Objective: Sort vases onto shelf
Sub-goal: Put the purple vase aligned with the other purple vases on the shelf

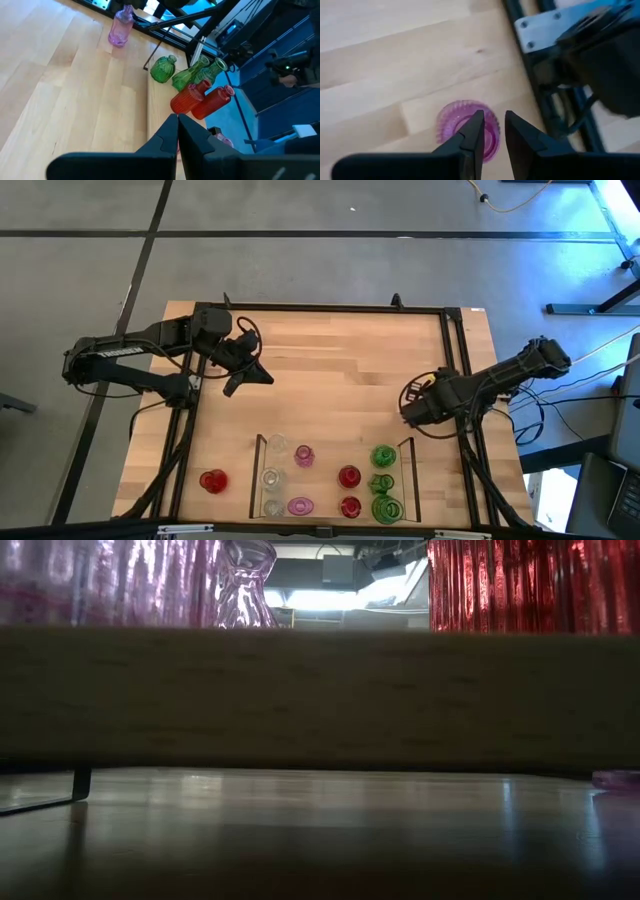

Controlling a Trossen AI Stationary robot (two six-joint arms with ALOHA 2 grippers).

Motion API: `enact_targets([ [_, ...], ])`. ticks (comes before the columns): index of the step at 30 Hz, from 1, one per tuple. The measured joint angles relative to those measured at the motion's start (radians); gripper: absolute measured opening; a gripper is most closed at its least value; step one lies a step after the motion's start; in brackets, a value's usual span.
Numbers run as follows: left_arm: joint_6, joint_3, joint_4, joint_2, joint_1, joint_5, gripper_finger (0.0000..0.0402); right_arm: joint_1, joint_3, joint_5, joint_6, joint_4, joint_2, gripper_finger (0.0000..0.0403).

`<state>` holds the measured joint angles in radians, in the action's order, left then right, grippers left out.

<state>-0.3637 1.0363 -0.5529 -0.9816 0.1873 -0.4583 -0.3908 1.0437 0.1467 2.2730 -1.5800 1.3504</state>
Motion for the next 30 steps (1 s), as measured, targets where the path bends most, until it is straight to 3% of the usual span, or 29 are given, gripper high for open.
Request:
enact_targets([
  [12, -0.019, 0.0, 0.0, 0.0, 0.0, 0.001, 0.0005, -0.002, 0.032, -0.035, -0.003, 0.024, 0.001, 0.0072],
  [30, -0.026, 0.0, -0.001, 0.0, 0.0, 0.007, 0.0005, -0.016, 0.097, 0.001, -0.005, 0.014, 0.001, 0.0072],
])
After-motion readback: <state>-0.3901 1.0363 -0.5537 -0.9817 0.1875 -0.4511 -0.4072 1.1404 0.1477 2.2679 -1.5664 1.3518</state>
